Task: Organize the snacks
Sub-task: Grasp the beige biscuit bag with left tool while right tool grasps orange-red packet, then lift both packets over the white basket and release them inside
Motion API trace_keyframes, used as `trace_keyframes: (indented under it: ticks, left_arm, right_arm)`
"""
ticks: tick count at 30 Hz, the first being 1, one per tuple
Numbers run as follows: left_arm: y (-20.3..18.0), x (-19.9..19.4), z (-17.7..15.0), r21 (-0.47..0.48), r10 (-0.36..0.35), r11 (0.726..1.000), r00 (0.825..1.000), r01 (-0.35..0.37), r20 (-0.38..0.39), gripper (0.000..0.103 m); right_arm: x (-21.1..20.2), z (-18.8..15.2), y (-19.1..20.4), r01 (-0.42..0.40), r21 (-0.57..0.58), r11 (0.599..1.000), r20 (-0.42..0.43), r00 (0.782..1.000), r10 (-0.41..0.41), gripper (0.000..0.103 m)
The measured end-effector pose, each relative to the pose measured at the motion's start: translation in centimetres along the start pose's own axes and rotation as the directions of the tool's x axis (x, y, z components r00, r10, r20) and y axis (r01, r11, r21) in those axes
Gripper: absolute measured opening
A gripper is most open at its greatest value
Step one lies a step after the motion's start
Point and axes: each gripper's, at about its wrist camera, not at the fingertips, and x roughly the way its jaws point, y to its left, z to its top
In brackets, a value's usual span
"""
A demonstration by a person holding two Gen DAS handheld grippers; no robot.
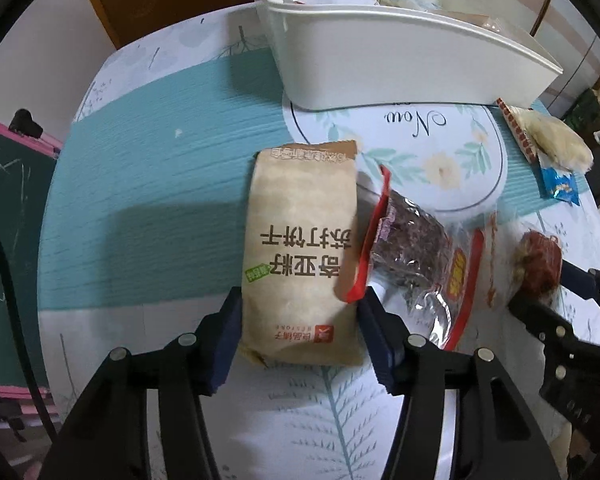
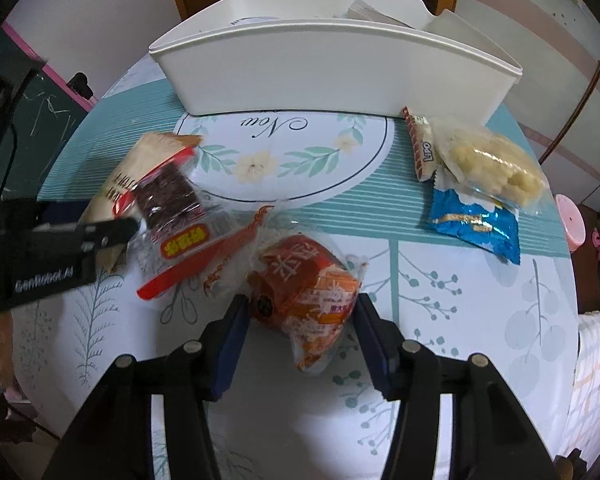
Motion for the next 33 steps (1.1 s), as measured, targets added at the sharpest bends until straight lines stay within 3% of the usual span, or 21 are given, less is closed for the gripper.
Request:
trace_keyframes:
  ticks: [3,10,12,14,25,33]
  left_arm:
    - [0.3,0.0,-0.5,-0.014,-0.003,1.0,1.0,0.002,-0.013,0.068]
    - [1.0,-0.2,-1.1,-0.023,-0.017,1.0,1.0,0.017,-0.009,0.068]
    - [1.6,0.3,-1.3,-0.016,-0.02,1.0,1.0,0.02,-0.004,0.067]
    - [1.5,-0.1,-1.6,-0.001,-0.026,1.0,1.0,0.027,0.015,0.053]
    - [1.8,-1.8,-3.4,0.001,0.021,1.0,0.998,-0.021,0.051,0.052]
    - [1.9,-7.3,-4.2,-0.006,0.023,1.0,0.986,-0.022,0.163,0.052]
  right_arm:
    - [-0.2,-0.4,-0.1,-0.004,0.008,1.0,-0.007,1.0,0.004,0.054]
    - [-0.4,-0.9,-0.2,-0.011,0.023,1.0,-0.013,1.0,0.011,0.053]
    - [-0.5,-1.0,-0.2,-0.011,0.027,1.0,-0.014,1.0,0.012,0.053]
    - [-0.5,-1.1,-0.2,-0.011,0.026,1.0,-0.014,1.0,0.011,0.054]
    - [-0.8,-1.4,-0.4,-0.024,0.045,0.999,-0.004,1.0,0.025,0.053]
    - [-3.4,-1.4,-0.1,-0.036,0.037,0.999,0.066,0.997,0.033,0.053]
